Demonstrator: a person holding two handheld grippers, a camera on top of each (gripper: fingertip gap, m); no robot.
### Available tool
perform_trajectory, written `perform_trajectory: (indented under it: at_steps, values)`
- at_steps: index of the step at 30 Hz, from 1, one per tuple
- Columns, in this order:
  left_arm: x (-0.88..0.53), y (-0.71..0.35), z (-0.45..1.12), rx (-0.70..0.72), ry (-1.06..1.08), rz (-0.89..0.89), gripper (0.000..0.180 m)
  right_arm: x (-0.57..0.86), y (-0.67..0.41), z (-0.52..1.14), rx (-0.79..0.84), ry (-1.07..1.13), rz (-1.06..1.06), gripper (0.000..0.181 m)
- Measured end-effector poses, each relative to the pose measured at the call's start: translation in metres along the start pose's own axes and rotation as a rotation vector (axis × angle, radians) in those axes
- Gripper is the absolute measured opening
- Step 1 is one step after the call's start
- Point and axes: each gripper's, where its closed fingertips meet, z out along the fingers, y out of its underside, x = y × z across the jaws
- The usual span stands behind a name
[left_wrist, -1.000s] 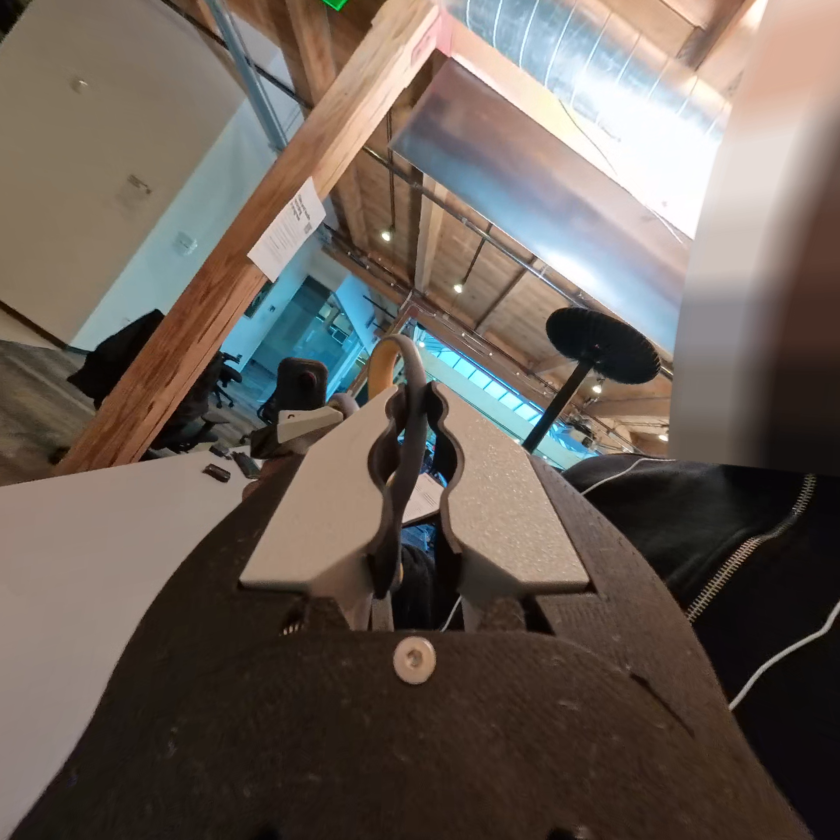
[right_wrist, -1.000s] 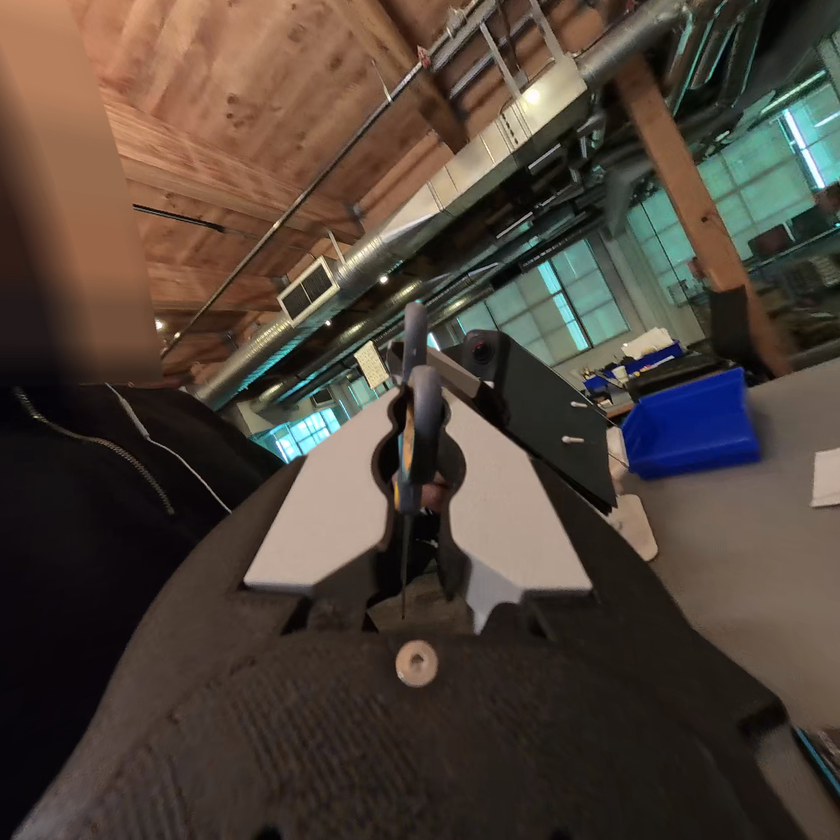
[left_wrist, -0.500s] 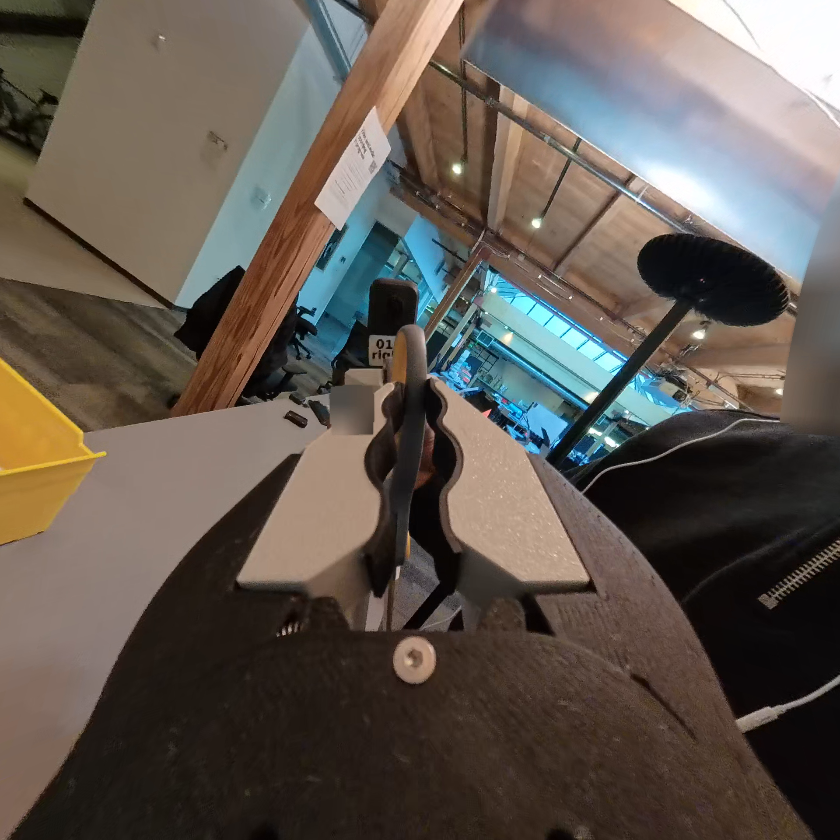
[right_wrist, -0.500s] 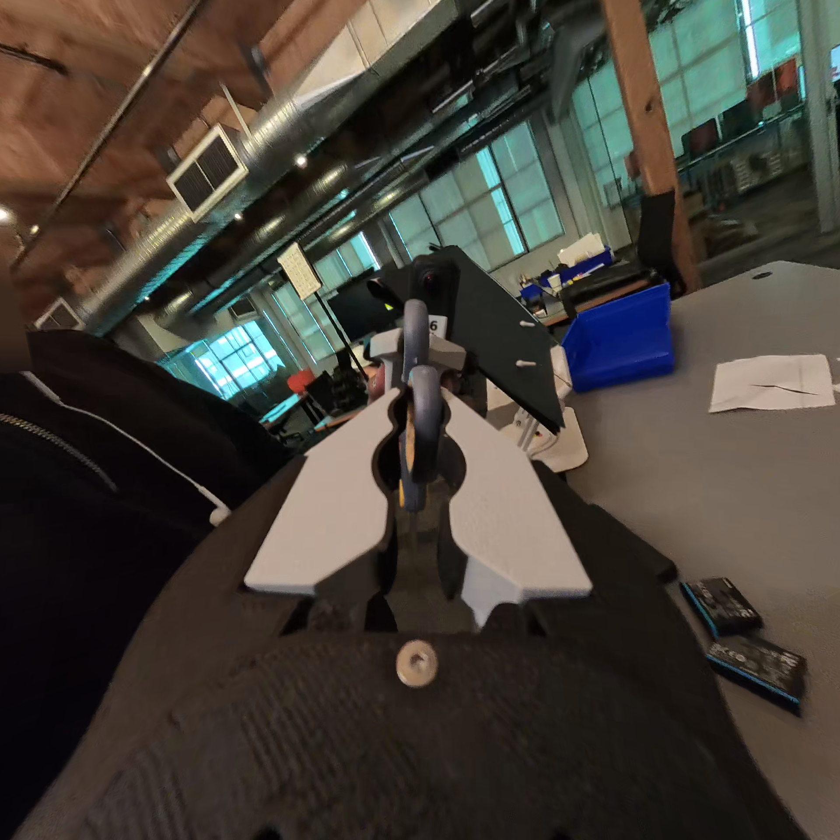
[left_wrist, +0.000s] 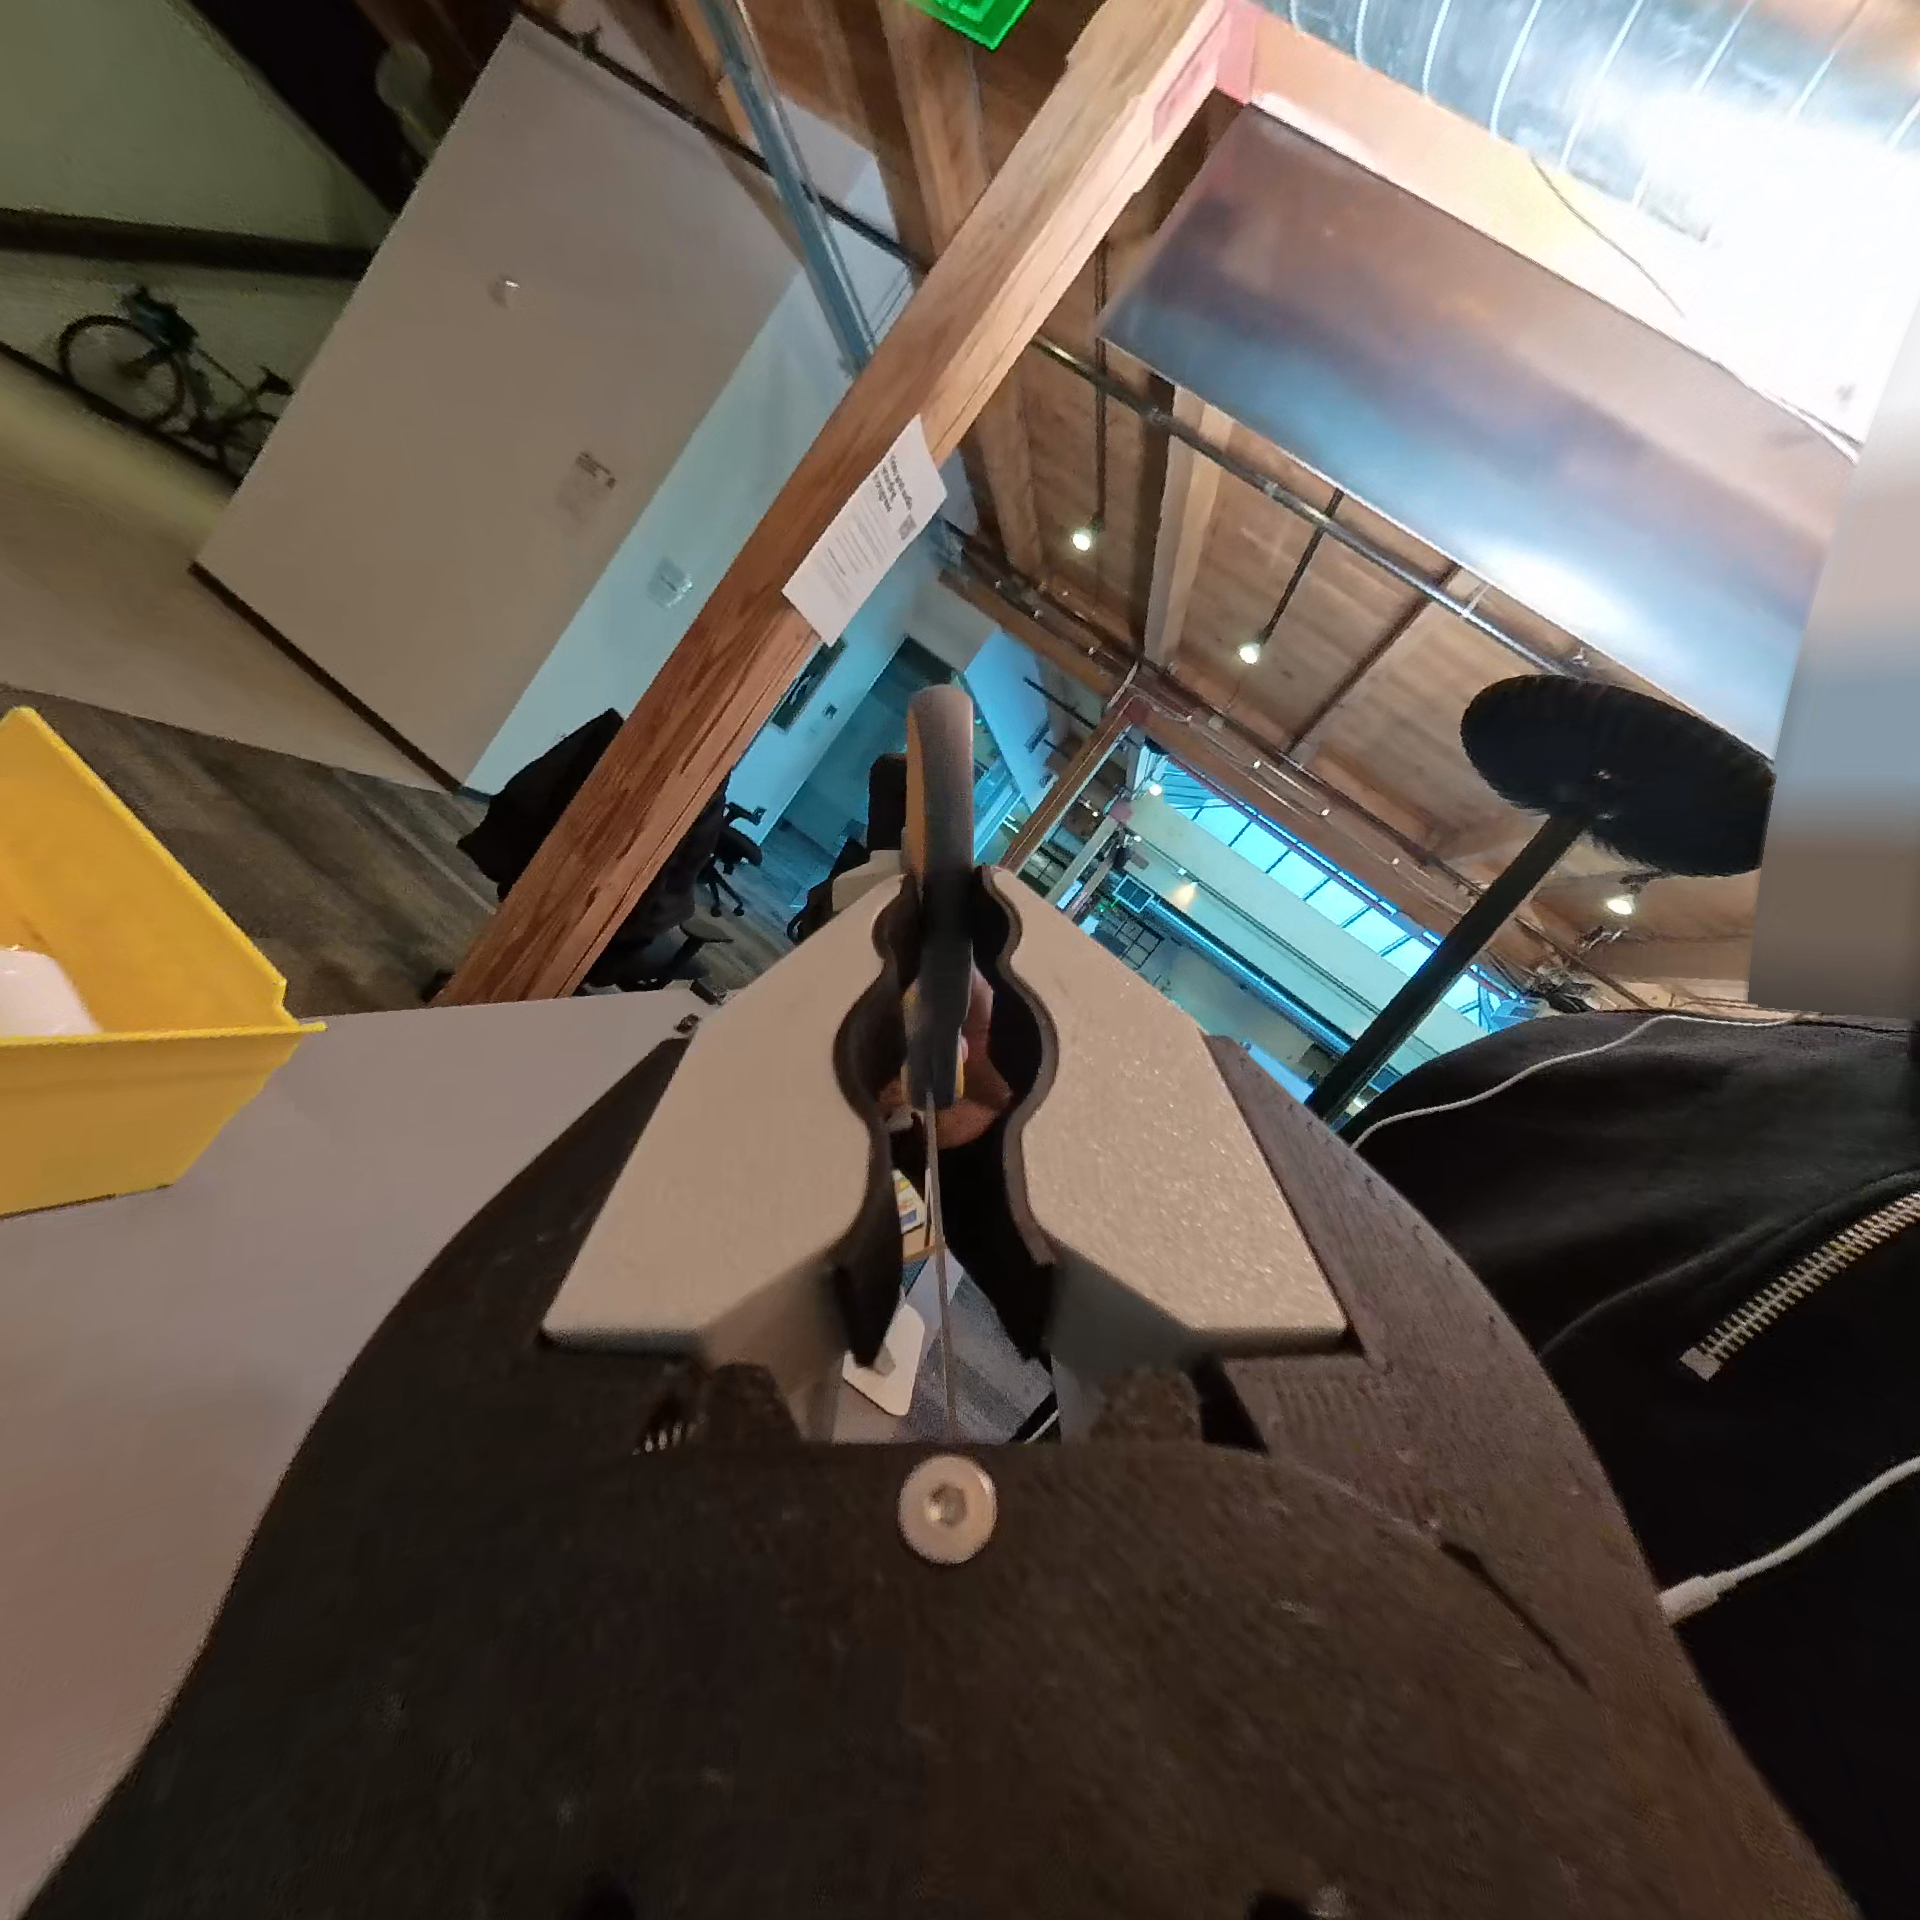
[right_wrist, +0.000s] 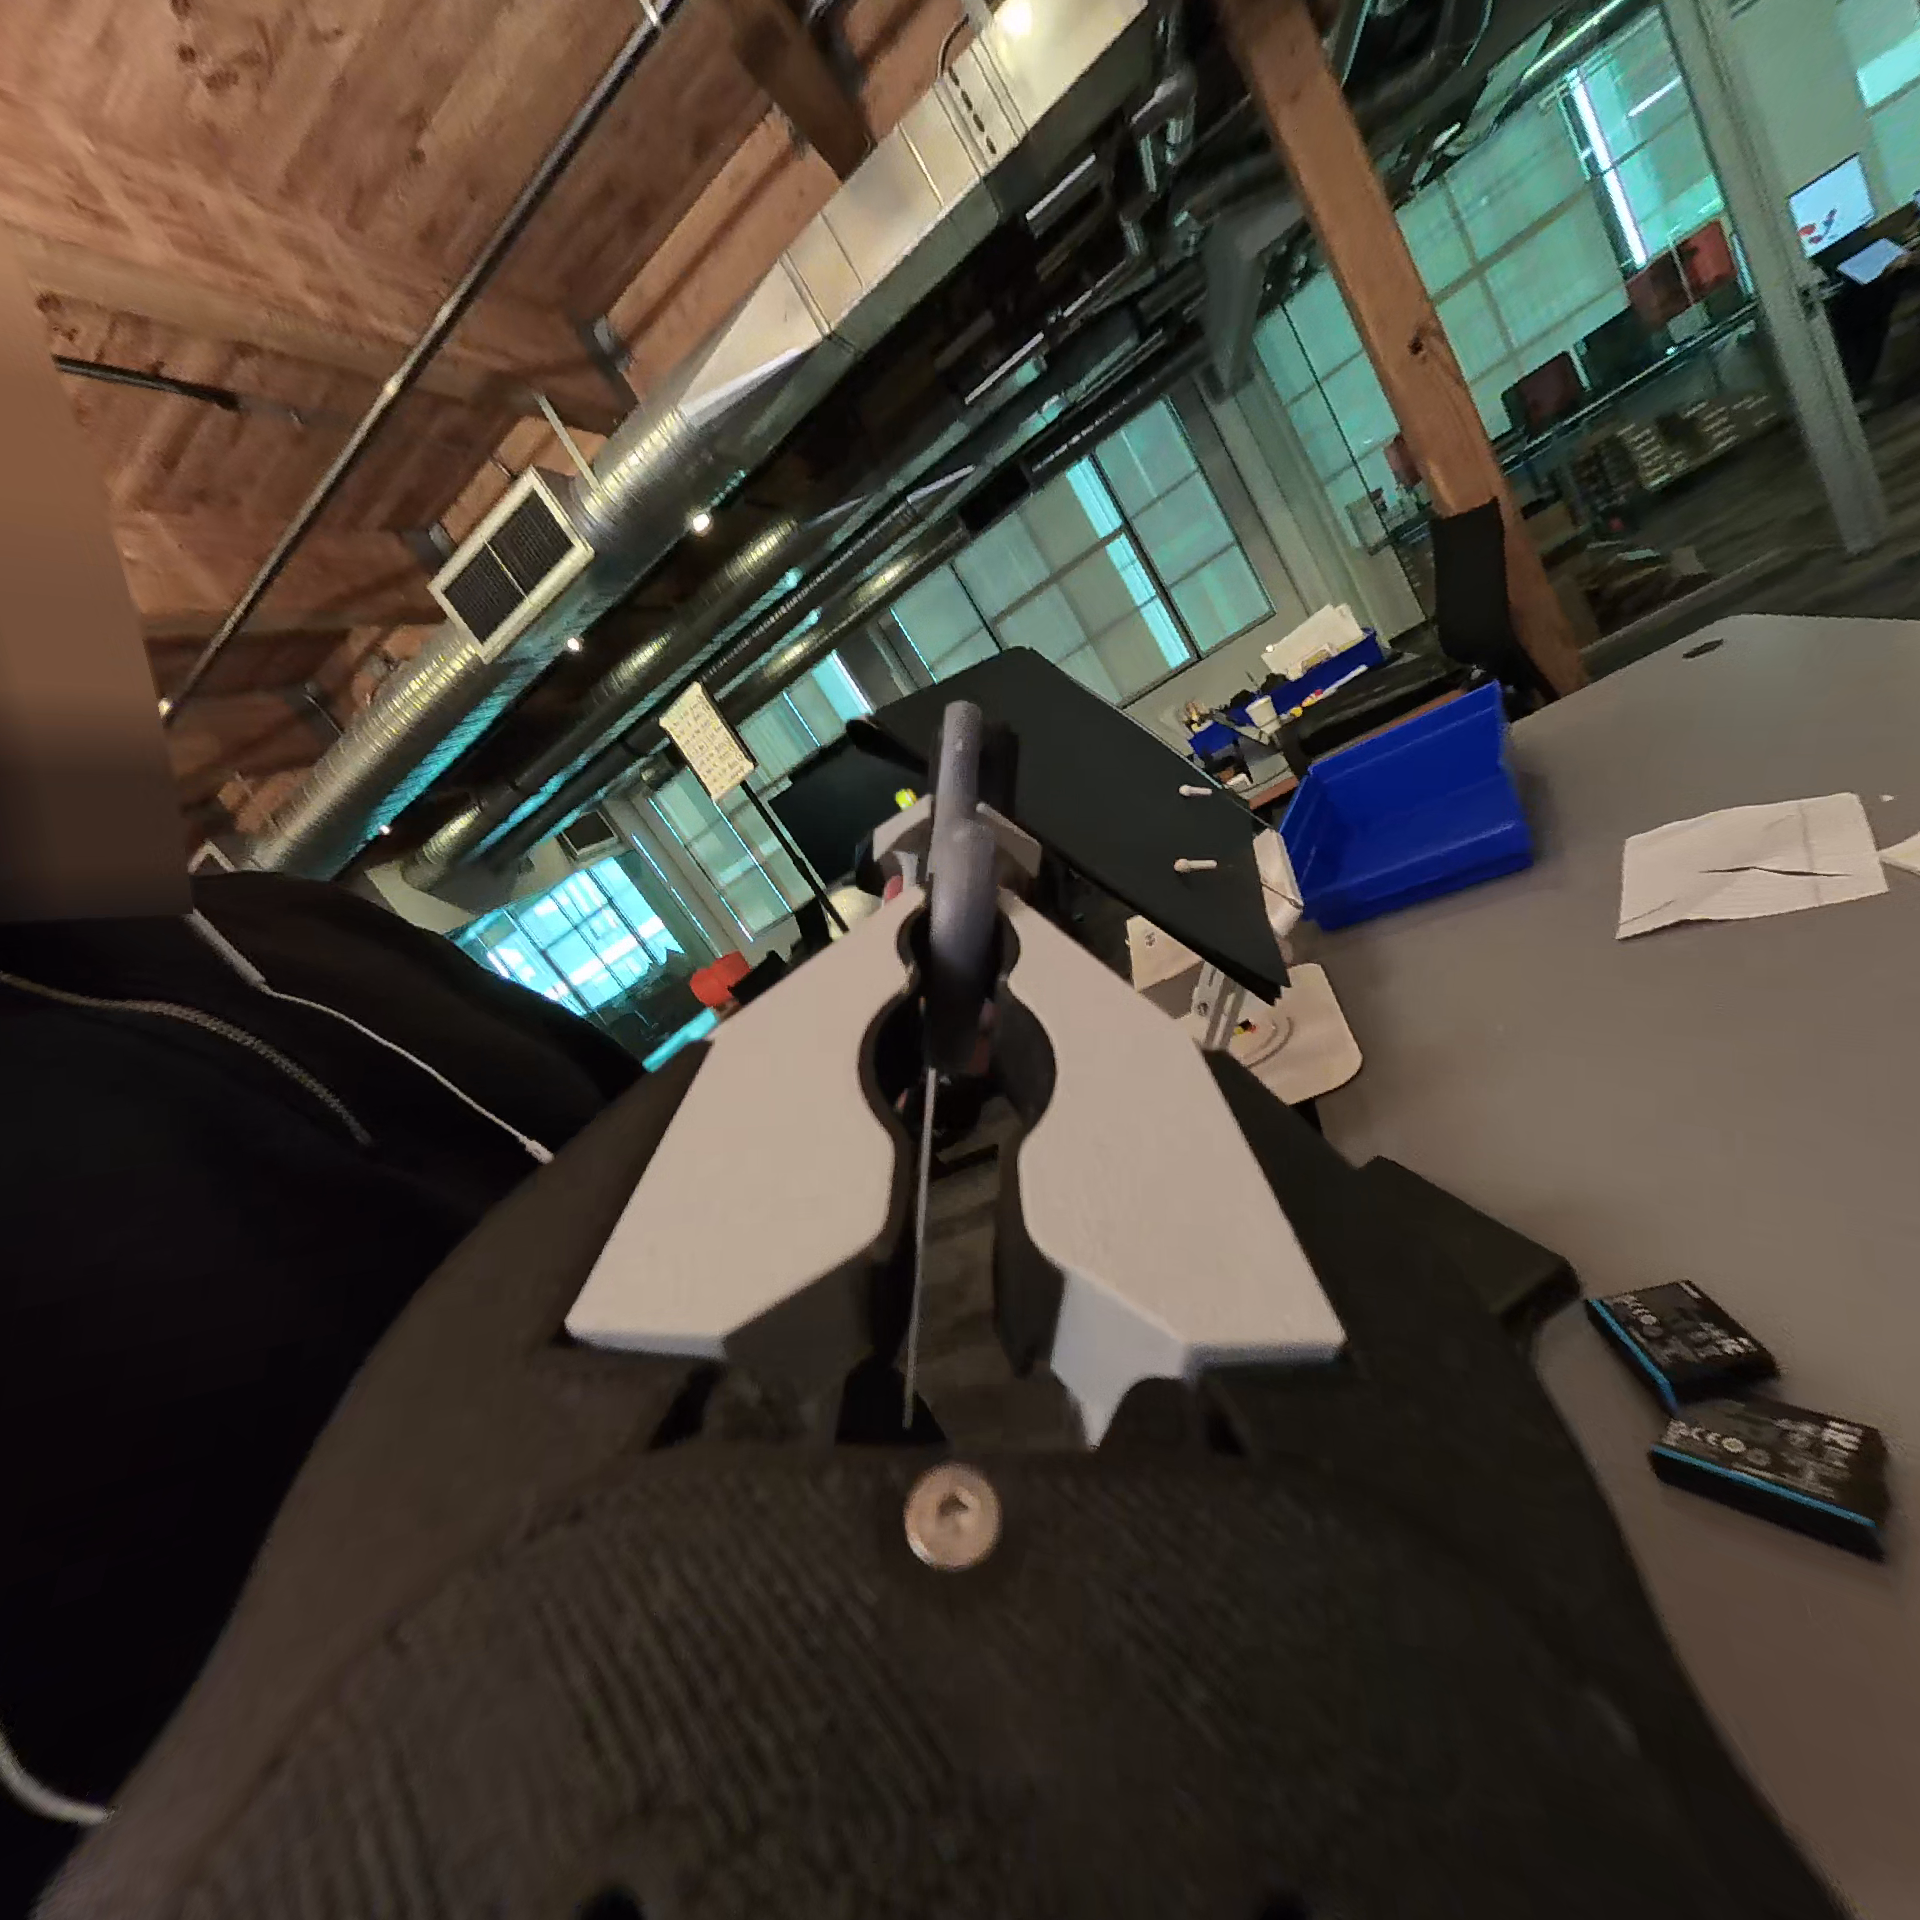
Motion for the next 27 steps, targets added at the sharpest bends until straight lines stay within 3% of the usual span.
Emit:
perform_trajectory:
  at_steps: [5, 9, 17, 23, 27]
  values:
    - [-0.005, 0.021, 0.021, -0.098, -0.026, 0.016, 0.008, -0.005, 0.020, 0.030, -0.181, 0.028, -0.091, 0.004]
    - [-0.006, 0.021, 0.023, -0.116, -0.036, 0.030, 0.007, -0.005, 0.024, 0.038, -0.234, 0.048, -0.129, 0.004]
    - [0.000, 0.008, 0.004, -0.061, -0.078, 0.073, 0.007, -0.006, -0.016, 0.001, -0.022, 0.022, -0.063, 0.002]
    - [-0.006, 0.016, 0.024, -0.121, -0.084, 0.073, 0.007, -0.005, 0.027, 0.043, -0.271, 0.057, -0.127, 0.004]
    - [-0.007, 0.014, 0.025, -0.137, -0.088, 0.079, 0.007, -0.004, 0.027, 0.044, -0.285, 0.043, -0.121, 0.003]
